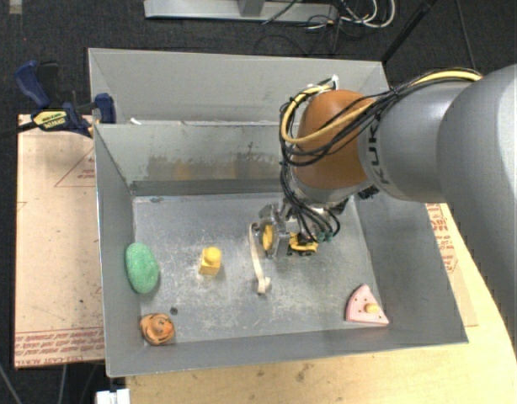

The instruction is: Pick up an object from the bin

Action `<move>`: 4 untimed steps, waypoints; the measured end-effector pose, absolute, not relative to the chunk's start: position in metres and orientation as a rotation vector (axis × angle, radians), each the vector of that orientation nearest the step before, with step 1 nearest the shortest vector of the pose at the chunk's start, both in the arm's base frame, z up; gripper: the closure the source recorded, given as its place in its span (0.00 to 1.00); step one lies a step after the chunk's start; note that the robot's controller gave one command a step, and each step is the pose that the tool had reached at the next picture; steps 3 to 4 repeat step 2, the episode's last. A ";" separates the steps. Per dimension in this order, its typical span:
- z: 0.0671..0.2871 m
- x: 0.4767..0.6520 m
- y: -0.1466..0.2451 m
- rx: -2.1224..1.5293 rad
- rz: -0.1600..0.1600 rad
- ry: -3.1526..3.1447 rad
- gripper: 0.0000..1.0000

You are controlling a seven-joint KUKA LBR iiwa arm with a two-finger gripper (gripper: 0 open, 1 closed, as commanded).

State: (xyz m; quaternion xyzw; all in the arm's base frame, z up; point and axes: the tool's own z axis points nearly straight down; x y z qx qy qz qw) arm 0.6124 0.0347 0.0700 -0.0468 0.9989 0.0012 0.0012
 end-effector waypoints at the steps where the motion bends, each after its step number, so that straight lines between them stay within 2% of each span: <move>1: 0.070 0.612 0.035 -0.147 0.004 3.136 0.00; 2: 0.071 0.613 0.035 -0.147 0.004 3.134 1.00; 4: 0.071 0.613 0.035 -0.147 0.004 3.134 1.00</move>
Offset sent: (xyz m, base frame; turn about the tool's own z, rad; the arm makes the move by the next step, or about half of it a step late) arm 0.0000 0.0000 0.0000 0.0000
